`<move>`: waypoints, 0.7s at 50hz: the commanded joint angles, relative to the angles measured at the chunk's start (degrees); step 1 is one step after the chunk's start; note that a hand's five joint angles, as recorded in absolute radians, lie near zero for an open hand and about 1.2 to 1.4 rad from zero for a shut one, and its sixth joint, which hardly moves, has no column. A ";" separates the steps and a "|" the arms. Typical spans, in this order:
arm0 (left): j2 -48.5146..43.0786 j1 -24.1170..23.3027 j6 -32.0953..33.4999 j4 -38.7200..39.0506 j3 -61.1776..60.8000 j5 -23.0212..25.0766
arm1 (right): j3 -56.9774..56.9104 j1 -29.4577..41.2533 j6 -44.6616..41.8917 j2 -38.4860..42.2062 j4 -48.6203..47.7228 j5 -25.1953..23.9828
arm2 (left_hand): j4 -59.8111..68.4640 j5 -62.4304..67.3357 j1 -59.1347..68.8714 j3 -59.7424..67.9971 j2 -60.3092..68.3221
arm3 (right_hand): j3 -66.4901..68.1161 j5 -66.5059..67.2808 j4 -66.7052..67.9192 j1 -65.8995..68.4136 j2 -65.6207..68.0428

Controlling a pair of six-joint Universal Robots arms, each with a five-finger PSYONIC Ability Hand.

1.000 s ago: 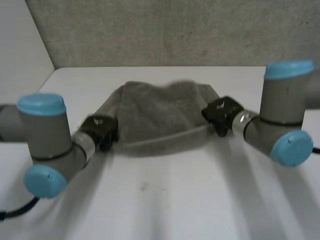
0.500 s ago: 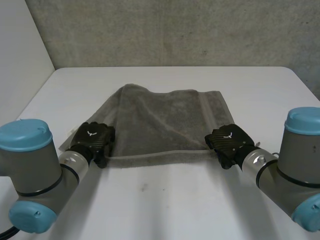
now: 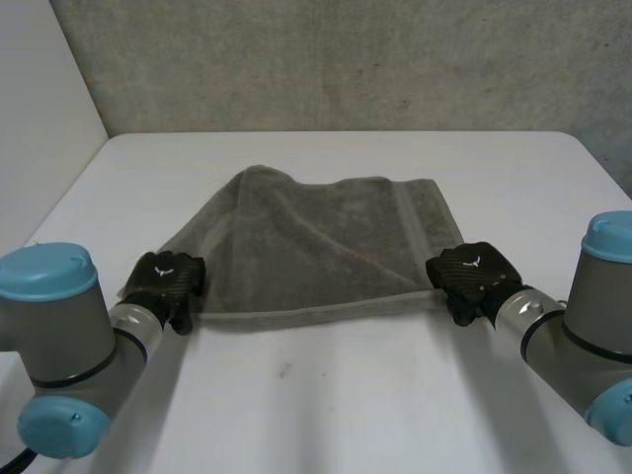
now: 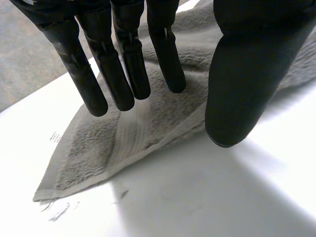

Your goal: Fold the towel.

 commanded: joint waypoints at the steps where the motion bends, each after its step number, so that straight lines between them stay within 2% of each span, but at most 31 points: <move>1: -2.25 1.78 0.46 3.01 0.21 -0.10 | -0.24 -0.79 0.02 0.01 0.08 0.30 | 8.68 8.92 8.57 8.69 8.61 | 3.31 2.76 3.10 3.75 4.31; 15: -4.71 2.30 0.37 3.18 2.06 0.07 | -0.42 -1.14 0.37 0.10 0.08 0.47 | 13.71 13.95 13.61 13.73 13.64 | 3.31 2.76 3.10 3.75 4.31; 20: -4.80 2.30 0.37 3.27 2.15 0.07 | -0.42 -1.23 0.37 0.10 0.08 0.56 | 25.83 26.08 25.73 25.85 25.77 | 3.31 2.76 3.10 3.75 4.31; 21: -4.88 2.30 0.37 3.27 2.23 0.07 | -0.42 -1.23 0.46 0.01 0.08 0.65 | 35.49 35.74 35.39 35.51 35.43 | 3.31 2.76 3.10 3.75 4.31; 31: -1.91 3.79 -0.25 1.69 2.06 1.39 | -0.59 -1.23 0.98 -0.34 0.25 0.12 | 36.07 36.32 35.97 36.09 36.01 | 3.31 2.76 3.10 3.75 4.31; 33: -0.66 4.15 -0.25 1.69 1.71 1.57 | -0.94 -1.23 1.07 -0.17 0.60 0.21 | 36.07 36.32 35.97 36.09 36.01 | -1.84 -2.39 -2.06 -1.40 -0.84; 35: 0.91 4.67 -0.34 1.86 1.01 1.57 | -1.82 -1.23 1.25 0.01 1.22 0.47 | 36.07 36.32 35.97 36.09 36.01 | -44.02 -44.57 -44.24 -43.58 -43.02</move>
